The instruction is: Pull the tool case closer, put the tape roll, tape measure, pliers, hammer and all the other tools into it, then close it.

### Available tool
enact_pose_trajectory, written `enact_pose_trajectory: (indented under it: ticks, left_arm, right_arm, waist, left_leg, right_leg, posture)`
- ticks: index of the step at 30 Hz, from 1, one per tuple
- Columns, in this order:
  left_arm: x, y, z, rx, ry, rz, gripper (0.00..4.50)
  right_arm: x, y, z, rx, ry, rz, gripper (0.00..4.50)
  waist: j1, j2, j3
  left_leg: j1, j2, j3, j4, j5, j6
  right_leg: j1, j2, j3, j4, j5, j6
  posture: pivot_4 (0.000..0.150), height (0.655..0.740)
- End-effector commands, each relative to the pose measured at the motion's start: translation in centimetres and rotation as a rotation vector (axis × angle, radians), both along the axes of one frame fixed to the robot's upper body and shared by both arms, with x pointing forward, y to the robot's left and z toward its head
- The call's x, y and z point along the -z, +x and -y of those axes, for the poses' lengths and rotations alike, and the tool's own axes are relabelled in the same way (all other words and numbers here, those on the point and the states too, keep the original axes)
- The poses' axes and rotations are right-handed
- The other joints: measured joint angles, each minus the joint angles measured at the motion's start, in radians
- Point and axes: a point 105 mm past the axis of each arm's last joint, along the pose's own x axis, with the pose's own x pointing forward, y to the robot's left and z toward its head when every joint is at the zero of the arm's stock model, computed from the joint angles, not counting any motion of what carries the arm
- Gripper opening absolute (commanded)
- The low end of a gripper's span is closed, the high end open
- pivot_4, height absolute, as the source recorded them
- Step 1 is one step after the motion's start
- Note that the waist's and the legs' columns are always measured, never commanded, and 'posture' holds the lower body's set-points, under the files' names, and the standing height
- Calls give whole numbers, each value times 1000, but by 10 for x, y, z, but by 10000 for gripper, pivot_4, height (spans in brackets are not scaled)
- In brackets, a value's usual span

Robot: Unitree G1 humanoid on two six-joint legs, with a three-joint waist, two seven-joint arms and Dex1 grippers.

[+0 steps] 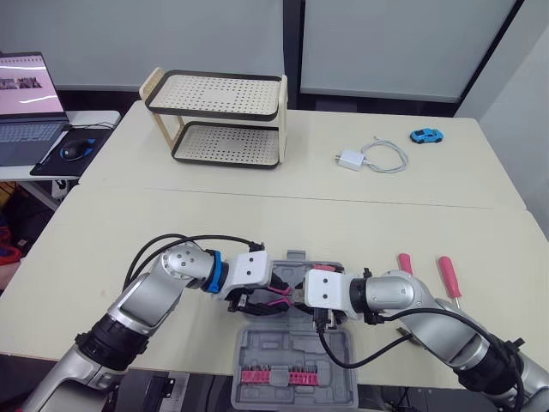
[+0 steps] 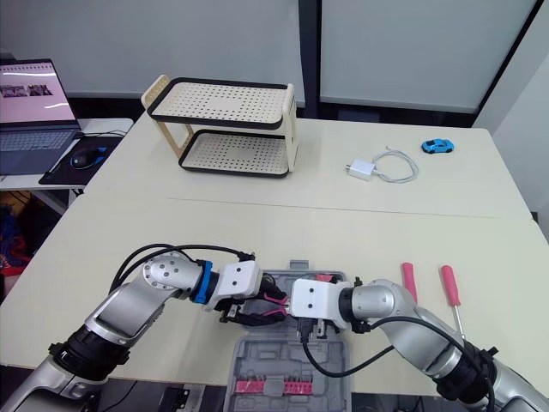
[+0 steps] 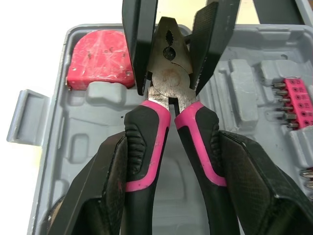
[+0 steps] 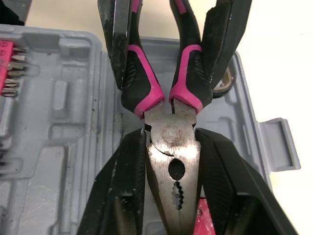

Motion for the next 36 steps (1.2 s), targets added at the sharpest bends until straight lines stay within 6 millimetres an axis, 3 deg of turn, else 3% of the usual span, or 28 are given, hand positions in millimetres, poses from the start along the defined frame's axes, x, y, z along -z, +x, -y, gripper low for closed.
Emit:
enact_pose_trajectory:
  ticks: [1, 3, 8, 10, 15, 19, 26, 36]
  left_arm:
    - [-9, -1, 5, 41, -29, 33, 24499]
    - [-10, -2, 5, 49, -34, 33, 24499]
    - [-17, -2, -12, 62, -38, 18, 39462]
    - [-22, -2, -28, 57, -51, 17, 44996]
    - [-34, -5, -73, 21, -90, 10, 45000]
    - [-32, -7, -90, -22, -119, 30, 45000]
    - [-33, -12, -82, -41, -155, 65, 45000]
    - [-32, -22, -78, 8, -106, 90, 45000]
  right_arm:
    - [-10, 2, 0, -6, 22, 50, 12441]
    - [-13, 2, 0, -7, 24, 56, 12441]
    - [-24, 1, 4, -17, 30, 75, 12441]
    - [-30, 1, 10, -21, 23, 82, 12441]
    - [-48, -1, 32, -27, -38, 93, 12441]
    - [-51, -4, 51, -25, -153, 60, 12441]
    - [-44, -1, 42, -17, -182, 38, 12441]
    - [-24, 13, 14, 9, -177, 14, 12441]
  waist:
    - [0, 0, 0]
    - [0, 0, 0]
    - [0, 0, 0]
    - [0, 0, 0]
    - [-1, 1, 1]
    - [1, 1, 1]
    - [0, 1, 1]
    - [-1, 2, 1]
  left_leg:
    - [0, 0, 0, 0, 0, 0]
    - [0, 0, 0, 0, 0, 0]
    - [0, 0, 0, 0, 0, 0]
    - [0, 0, 0, 0, 0, 0]
    - [0, 0, 0, 0, 0, 0]
    - [0, 0, 1, -1, 0, 0]
    - [0, 1, 1, -1, 0, 0]
    - [-1, 1, 2, -1, 0, 0]
  right_leg:
    - [0, 0, 0, 0, 0, 0]
    - [0, 0, 0, 0, 0, 0]
    - [0, 0, 0, 0, 0, 0]
    - [0, 0, 0, 0, 0, 0]
    - [-1, 0, 0, 1, -1, -1]
    - [-1, 0, 0, 1, -1, -2]
    - [-1, 0, 0, 1, -1, -2]
    - [-3, 0, 1, 1, -1, -2]
  posture:
    - [1500, 7350]
    - [1500, 7350]
    - [1500, 7350]
    - [1500, 7350]
    - [1500, 7350]
    - [1500, 7350]
    - [1500, 7350]
    - [1500, 7350]
